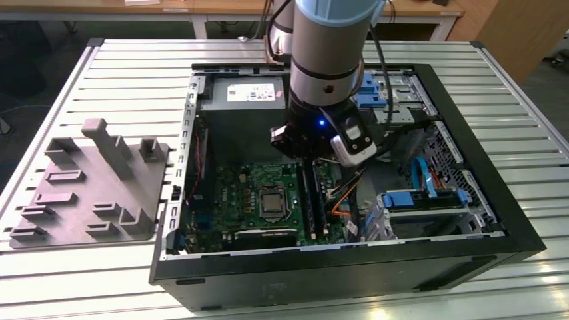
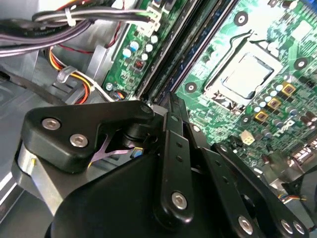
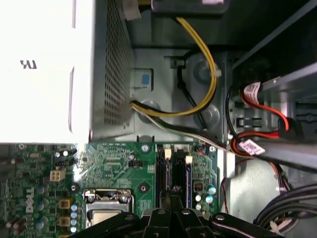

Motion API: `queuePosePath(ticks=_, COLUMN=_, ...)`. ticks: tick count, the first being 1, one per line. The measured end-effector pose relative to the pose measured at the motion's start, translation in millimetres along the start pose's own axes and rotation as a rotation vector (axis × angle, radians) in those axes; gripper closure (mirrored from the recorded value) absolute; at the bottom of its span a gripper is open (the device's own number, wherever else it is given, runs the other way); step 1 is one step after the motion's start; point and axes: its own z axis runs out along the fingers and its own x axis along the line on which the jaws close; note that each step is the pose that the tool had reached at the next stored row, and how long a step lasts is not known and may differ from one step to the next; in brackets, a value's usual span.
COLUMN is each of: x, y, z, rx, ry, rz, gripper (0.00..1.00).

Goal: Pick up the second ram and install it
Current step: 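Press down the second ram until it locks into place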

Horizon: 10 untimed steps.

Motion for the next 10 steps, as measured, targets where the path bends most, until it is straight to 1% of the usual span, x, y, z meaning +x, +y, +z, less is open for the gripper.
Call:
queuePosePath(ticks=4, x=0.1, y=4.3, z=2.6, rx=0.0002, ry=-0.0001, rz=0.001, gripper=0.9)
queuePosePath(ticks=10, x=0.1, y=4.7, z=3.3, rx=0.0005, ry=0.0, rz=0.001, gripper=0.9)
